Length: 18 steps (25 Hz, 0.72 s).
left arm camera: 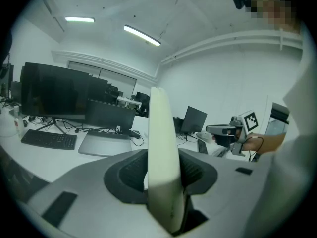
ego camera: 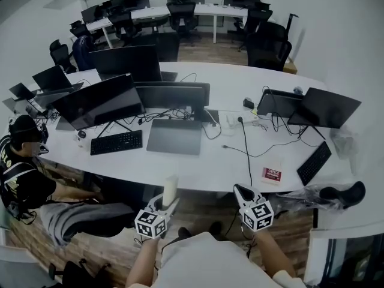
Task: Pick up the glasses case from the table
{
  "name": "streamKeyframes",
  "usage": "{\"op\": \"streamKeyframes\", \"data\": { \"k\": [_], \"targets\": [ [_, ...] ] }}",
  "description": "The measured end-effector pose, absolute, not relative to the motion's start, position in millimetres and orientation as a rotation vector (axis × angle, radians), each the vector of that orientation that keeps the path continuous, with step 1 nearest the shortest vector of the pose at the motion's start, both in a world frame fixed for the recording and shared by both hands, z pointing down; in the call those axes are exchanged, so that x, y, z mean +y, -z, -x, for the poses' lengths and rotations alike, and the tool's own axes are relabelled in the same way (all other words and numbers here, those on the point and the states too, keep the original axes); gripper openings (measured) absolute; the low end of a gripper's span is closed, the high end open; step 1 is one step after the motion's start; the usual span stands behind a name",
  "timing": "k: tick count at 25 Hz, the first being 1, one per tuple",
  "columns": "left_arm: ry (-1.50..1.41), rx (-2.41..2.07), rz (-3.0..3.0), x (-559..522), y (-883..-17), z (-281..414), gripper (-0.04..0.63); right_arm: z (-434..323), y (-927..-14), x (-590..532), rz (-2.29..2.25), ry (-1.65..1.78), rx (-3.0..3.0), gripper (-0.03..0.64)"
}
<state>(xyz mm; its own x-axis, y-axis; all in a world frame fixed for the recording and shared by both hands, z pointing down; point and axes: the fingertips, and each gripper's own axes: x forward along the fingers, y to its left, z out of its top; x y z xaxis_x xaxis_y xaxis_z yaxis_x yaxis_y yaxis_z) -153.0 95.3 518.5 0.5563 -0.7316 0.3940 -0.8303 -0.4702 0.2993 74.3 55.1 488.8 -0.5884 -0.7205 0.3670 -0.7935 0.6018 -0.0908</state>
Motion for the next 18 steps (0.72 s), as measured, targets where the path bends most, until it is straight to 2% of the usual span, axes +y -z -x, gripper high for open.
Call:
{"op": "streamKeyframes", "data": {
  "k": [18],
  "targets": [
    [-0.256, -1.279, -2.324, 102, -522, 180, 0.155, -50, -491, 61, -1.221, -0.349, -2.523, 0.000]
  ]
}}
